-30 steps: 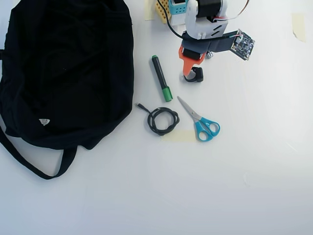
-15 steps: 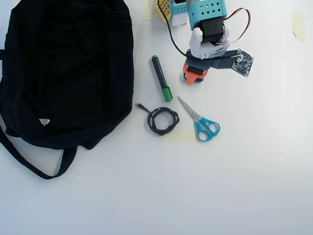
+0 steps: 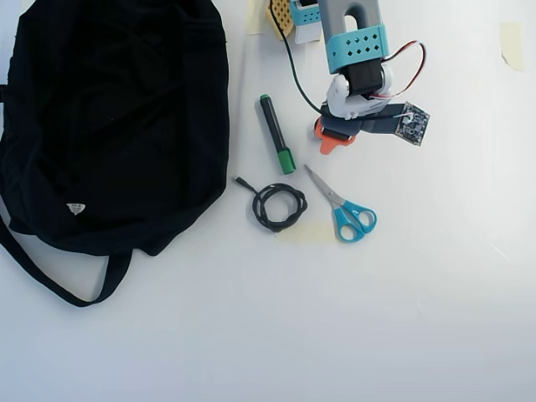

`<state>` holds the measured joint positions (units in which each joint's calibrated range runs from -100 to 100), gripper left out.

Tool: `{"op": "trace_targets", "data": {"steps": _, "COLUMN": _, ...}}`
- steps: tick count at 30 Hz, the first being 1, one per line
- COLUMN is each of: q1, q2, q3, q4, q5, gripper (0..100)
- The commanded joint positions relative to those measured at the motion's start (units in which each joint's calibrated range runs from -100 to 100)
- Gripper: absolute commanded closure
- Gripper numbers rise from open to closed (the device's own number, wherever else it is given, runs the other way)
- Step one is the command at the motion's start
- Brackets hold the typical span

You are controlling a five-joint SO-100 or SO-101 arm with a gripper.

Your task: Put the bike light into the black bag

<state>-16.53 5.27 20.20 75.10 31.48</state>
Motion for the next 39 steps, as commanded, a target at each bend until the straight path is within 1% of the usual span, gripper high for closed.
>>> {"op": "trace_targets", "data": {"steps": 1, "q1": -0.45, "q2": 0.62, "q3": -0.71, "q4": -0.59, "q5": 0.25, "gripper": 78}}
{"op": "trace_targets", "data": {"steps": 9, "q1": -0.45, "q2": 1.20, "q3": 0.46, "q4": -0.59, "q5": 0.25, "gripper": 79}}
{"op": "trace_targets", "data": {"steps": 16, "q1": -0.22, "q2": 1.20, "q3": 6.39, "q4": -7.91, "q5": 0.20, "gripper": 79}}
{"op": "trace_targets", "data": {"steps": 21, "q1": -0.07, "q2": 1.20, "q3": 7.29, "q4": -8.77, "q5": -0.01, "gripper": 79}}
{"op": "trace_targets", "data": {"steps": 24, "q1": 0.00, "q2": 1.20, "q3": 7.38, "q4": -8.77, "q5": -0.22, "gripper": 85}}
{"op": "trace_targets", "data": {"steps": 27, "q1": -0.07, "q2": 1.20, "q3": 7.38, "q4": -8.77, "q5": -0.38, "gripper": 98}}
{"op": "trace_targets", "data": {"steps": 36, "q1": 0.30, "q2": -0.29, "q3": 6.48, "q4": -7.91, "q5": -0.59, "gripper": 98}}
{"op": "trace_targets", "data": {"steps": 39, "q1": 0.30, "q2": -0.46, "q3": 4.05, "q4": -6.62, "q5": -2.43, "gripper": 98}}
